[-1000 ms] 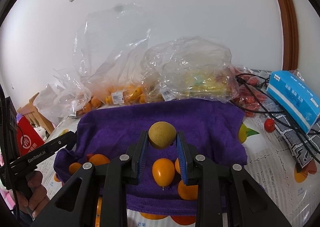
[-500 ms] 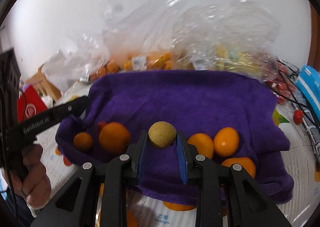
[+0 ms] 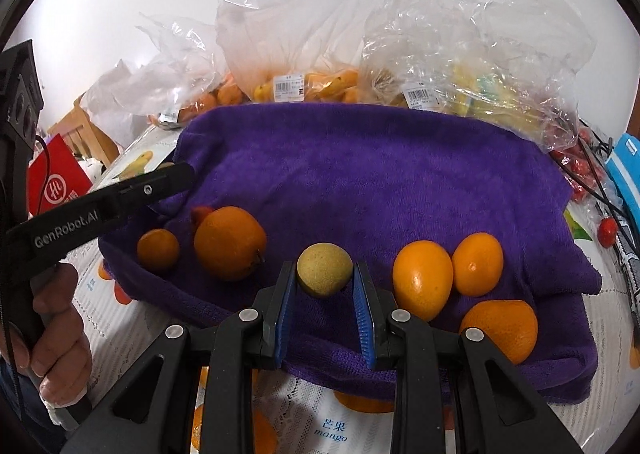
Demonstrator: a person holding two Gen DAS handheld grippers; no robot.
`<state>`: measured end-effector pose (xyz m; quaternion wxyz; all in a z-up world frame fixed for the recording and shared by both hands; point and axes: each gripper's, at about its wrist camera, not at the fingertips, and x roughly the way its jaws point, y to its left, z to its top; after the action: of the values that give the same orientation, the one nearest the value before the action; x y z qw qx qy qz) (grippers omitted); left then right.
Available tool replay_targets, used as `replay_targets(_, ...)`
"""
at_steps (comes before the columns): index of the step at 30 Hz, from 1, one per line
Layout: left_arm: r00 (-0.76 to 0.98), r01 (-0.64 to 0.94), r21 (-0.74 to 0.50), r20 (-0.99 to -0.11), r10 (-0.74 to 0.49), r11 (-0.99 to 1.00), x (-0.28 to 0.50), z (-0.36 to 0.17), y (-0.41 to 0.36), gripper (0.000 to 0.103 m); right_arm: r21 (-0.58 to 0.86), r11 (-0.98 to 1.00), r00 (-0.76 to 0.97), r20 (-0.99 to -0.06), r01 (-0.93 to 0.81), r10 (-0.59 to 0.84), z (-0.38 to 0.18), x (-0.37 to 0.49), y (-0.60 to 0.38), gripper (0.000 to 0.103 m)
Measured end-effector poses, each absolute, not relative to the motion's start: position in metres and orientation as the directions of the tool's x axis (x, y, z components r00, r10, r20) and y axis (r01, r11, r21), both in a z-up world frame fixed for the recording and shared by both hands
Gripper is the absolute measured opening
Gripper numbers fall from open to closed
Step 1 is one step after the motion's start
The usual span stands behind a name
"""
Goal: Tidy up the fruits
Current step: 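Lower and open the right tool on the towel while the left tool releases its fruit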
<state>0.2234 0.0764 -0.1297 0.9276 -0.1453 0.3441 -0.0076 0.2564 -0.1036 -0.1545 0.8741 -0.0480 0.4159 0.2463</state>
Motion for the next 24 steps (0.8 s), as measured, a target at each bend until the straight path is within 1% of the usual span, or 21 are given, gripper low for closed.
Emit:
replay_targets(10, 0.733, -0.067, -0.25, -0.669, -0.122, 0.966, 0.229, -0.137, 0.068, 0.026, 0.12, 0.874, 0.532, -0.752, -0.471, 0.391, -0.154, 0.257, -0.104, 0.029)
replay_targets(13, 0.726, -0.06, -0.254, -0.675, -0.132, 0.965, 0.231, -0.138, 0.068, 0.026, 0.128, 0.87, 0.535, -0.743, -0.477, 0.403, -0.151, 0.256, -0.105, 0.03)
replay_targets(16, 0.723, -0.056, -0.259, -0.677, -0.14, 0.964, 0.231, -0.139, 0.068, 0.026, 0.15, 0.863, 0.547, -0.718, -0.482, 0.431, -0.144, 0.253, -0.109, 0.038)
replay_targets(17, 0.722, -0.055, -0.258, -0.677, -0.14, 0.964, 0.231, -0.139, 0.068, 0.026, 0.149, 0.864, 0.557, -0.709, -0.481, 0.432, -0.142, 0.252, -0.111, 0.039)
replay_targets(24, 0.714, -0.04, -0.259, -0.683, -0.154, 0.965, 0.232, -0.14, 0.065, 0.026, 0.169, 0.874, 0.582, -0.686, -0.455, 0.436, -0.135, 0.253, -0.12, 0.039)
